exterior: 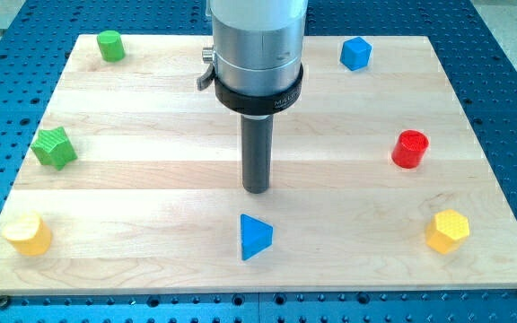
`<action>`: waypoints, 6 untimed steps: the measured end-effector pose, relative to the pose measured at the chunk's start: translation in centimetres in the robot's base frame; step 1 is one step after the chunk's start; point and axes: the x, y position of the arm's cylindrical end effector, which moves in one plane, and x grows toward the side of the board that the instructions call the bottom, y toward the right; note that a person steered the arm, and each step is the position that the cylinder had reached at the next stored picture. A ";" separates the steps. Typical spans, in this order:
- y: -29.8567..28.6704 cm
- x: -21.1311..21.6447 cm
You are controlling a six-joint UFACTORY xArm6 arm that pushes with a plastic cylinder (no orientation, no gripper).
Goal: Place your arm in between red star and hexagon
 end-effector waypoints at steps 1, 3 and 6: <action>0.3 -0.1; 3.2 0.0; 8.1 1.8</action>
